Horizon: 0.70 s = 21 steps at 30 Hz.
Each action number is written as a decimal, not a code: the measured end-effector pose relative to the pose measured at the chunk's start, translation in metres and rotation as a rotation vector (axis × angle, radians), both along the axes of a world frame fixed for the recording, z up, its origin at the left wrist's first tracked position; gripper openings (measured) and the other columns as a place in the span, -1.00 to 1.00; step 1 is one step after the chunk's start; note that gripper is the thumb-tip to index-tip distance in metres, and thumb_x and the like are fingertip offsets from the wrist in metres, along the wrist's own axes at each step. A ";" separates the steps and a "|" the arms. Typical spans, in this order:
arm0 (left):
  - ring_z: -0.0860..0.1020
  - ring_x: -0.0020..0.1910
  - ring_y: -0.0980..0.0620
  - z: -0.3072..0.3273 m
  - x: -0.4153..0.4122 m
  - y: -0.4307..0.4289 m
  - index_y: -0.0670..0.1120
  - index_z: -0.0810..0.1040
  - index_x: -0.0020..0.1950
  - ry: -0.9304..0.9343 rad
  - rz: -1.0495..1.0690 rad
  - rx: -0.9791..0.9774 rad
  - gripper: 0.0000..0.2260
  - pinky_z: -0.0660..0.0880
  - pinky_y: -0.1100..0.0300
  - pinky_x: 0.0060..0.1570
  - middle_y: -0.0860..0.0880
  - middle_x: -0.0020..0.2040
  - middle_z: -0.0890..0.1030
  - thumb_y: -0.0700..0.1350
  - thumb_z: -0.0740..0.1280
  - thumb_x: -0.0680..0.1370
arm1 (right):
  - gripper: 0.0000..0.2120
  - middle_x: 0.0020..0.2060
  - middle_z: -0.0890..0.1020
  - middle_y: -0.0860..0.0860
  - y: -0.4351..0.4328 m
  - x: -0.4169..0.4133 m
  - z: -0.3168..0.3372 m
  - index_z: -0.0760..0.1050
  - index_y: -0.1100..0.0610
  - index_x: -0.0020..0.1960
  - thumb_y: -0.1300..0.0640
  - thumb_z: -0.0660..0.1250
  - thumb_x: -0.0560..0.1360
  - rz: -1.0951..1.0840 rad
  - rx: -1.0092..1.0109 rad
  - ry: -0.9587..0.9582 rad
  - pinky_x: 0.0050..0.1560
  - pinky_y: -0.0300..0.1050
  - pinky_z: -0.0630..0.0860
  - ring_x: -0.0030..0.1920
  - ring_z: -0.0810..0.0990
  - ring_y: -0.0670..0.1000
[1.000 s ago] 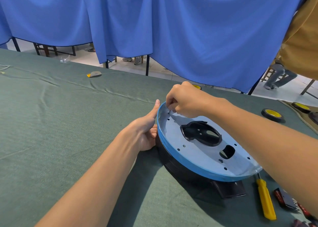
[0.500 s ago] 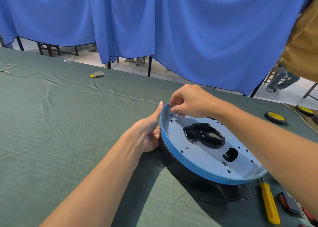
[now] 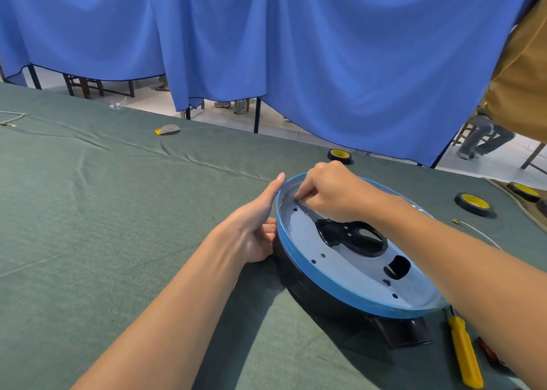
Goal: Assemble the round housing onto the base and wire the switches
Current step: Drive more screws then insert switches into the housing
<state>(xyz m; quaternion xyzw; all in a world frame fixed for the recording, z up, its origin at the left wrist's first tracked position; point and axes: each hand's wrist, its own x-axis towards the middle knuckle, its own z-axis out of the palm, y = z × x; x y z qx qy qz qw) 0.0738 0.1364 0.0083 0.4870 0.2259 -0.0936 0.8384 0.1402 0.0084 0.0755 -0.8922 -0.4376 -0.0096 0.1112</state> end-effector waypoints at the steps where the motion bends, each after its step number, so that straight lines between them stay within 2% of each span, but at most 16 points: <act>1: 0.58 -0.12 -0.11 0.000 0.000 0.000 -0.17 0.58 0.04 0.001 0.004 0.008 -0.43 0.51 0.07 0.21 -0.14 -0.10 0.63 0.32 0.44 0.38 | -0.76 -0.17 0.67 -0.04 -0.002 0.000 -0.001 0.70 0.09 0.01 0.28 0.30 0.50 0.002 -0.015 -0.005 -0.21 -0.14 0.47 -0.16 0.51 -0.06; 3: 0.59 -0.13 -0.11 0.000 0.000 0.000 -0.17 0.58 0.05 -0.001 0.004 0.013 -0.44 0.50 0.07 0.21 -0.13 -0.12 0.64 0.31 0.45 0.38 | -0.76 -0.12 0.68 -0.02 -0.006 0.000 -0.002 0.69 0.10 0.04 0.26 0.29 0.51 0.001 -0.019 -0.025 -0.19 -0.14 0.48 -0.12 0.53 -0.03; 6: 0.56 -0.03 -0.13 0.001 -0.002 0.000 -0.16 0.57 0.11 -0.004 -0.021 0.014 -0.44 0.48 0.03 0.28 -0.16 0.00 0.61 0.29 0.45 0.40 | -0.79 -0.14 0.63 -0.05 -0.007 0.000 -0.002 0.66 0.10 0.10 0.20 0.31 0.53 -0.008 0.065 -0.051 -0.19 -0.16 0.50 -0.14 0.53 -0.04; 8: 0.57 -0.08 -0.13 0.002 -0.003 -0.001 -0.18 0.57 0.07 0.000 -0.014 0.022 -0.46 0.51 0.05 0.19 -0.16 -0.05 0.62 0.28 0.45 0.40 | -0.79 -0.19 0.57 -0.10 -0.006 -0.002 -0.003 0.67 0.09 0.10 0.21 0.31 0.54 0.003 0.063 -0.039 -0.22 -0.25 0.45 -0.14 0.52 -0.06; 10: 0.57 -0.22 -0.08 0.002 -0.004 0.000 -0.19 0.59 -0.07 0.015 0.007 0.020 -0.49 0.54 0.11 0.01 -0.13 -0.18 0.62 0.29 0.43 0.42 | -0.78 -0.13 0.63 -0.06 -0.005 -0.004 -0.005 0.68 0.09 0.08 0.23 0.29 0.55 0.013 0.015 -0.022 -0.15 -0.19 0.52 -0.09 0.54 -0.03; 13: 0.34 -0.40 0.05 0.000 -0.004 0.000 -0.15 0.52 -0.33 0.038 0.044 -0.003 -0.51 0.31 0.24 -0.19 -0.04 -0.39 0.46 0.28 0.37 0.49 | -0.78 -0.05 0.65 0.02 -0.006 -0.004 -0.002 0.69 0.09 0.07 0.21 0.28 0.55 0.038 -0.087 -0.034 -0.02 -0.01 0.56 -0.03 0.55 0.02; 15: 0.24 -0.48 0.08 -0.001 -0.003 0.000 -0.14 0.49 -0.43 0.049 0.063 -0.002 -0.56 0.20 0.25 -0.34 -0.02 -0.45 0.41 0.10 0.37 0.57 | -0.79 -0.02 0.64 0.03 -0.007 -0.002 0.001 0.68 0.09 0.06 0.20 0.29 0.54 0.058 -0.102 -0.077 0.01 0.04 0.53 -0.01 0.54 0.04; 17: 0.19 -0.53 0.12 -0.002 -0.002 0.000 -0.12 0.47 -0.44 0.045 0.066 0.013 -0.62 0.15 0.29 -0.45 0.01 -0.51 0.37 -0.15 0.29 0.60 | -0.76 0.06 0.59 0.02 -0.007 0.002 0.003 0.65 0.06 0.12 0.22 0.29 0.53 0.047 0.028 -0.153 0.07 0.04 0.51 0.05 0.52 0.04; 19: 0.18 -0.60 0.14 -0.002 -0.001 0.000 -0.12 0.47 -0.49 0.036 0.075 0.013 -0.57 0.15 0.34 -0.57 0.02 -0.56 0.35 -0.24 0.21 0.60 | -0.70 0.19 0.53 -0.03 -0.005 0.006 0.004 0.56 0.01 0.26 0.17 0.31 0.54 0.044 0.101 -0.193 0.16 0.06 0.46 0.18 0.44 0.01; 21: 0.20 -0.65 0.13 -0.002 -0.002 0.000 -0.13 0.47 -0.53 0.027 0.079 0.011 -0.54 0.19 0.34 -0.64 0.01 -0.58 0.35 -0.26 0.20 0.60 | -0.61 0.28 0.47 -0.07 0.000 0.009 0.006 0.43 -0.05 0.37 0.11 0.32 0.56 0.068 -0.042 -0.150 0.24 0.07 0.39 0.27 0.34 0.00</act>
